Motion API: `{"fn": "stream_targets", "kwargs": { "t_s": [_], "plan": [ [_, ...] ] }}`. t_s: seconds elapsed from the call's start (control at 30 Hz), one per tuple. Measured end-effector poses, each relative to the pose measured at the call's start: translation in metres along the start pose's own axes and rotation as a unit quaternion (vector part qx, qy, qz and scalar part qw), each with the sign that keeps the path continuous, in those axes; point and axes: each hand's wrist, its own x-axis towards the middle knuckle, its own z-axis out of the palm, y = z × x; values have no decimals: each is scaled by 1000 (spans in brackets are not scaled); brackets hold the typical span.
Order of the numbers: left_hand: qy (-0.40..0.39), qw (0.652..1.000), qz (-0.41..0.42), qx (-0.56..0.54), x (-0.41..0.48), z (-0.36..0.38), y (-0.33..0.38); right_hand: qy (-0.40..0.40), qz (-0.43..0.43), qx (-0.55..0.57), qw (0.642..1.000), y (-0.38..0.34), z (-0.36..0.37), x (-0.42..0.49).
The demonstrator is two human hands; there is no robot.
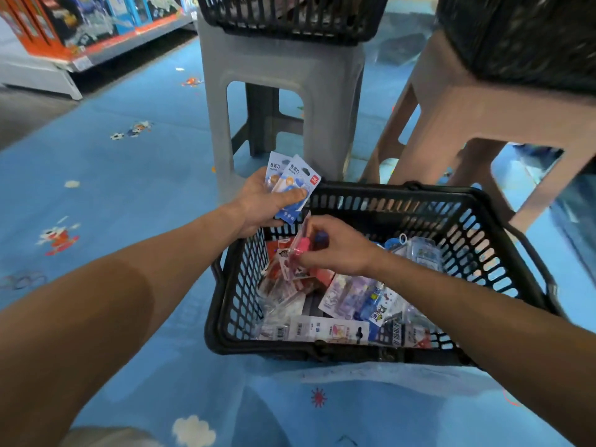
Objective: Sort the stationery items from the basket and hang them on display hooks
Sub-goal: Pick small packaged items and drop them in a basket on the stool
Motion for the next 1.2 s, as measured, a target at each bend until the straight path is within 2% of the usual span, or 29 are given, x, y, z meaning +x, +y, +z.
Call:
{"fn": "stream_targets", "kwargs": {
  "t_s": [0.17,0.3,0.5,0.67,0.93,1.2],
  "plan": [
    [-19,1000,-8,-4,-5,-1,-1,90,4,-22,996,0,-41,-19],
    [-95,994,-46,-21,-14,6,-2,179,-35,-85,979,-5,-56,-14],
    [-153,985,-55,-62,-25,16,4,126,-44,-159,978,-6,-54,-6],
    [-183,978,-66,-73,-25,18,3,149,-55,-178,971,-1,-53,-3],
    [-169,982,-66,-53,-13,22,1,180,-45,-240,953,-2,-53,0],
    [-201,975,-90,-39,-1,24,1,183,-34,-239,953,-3,-52,9]
  ]
}}
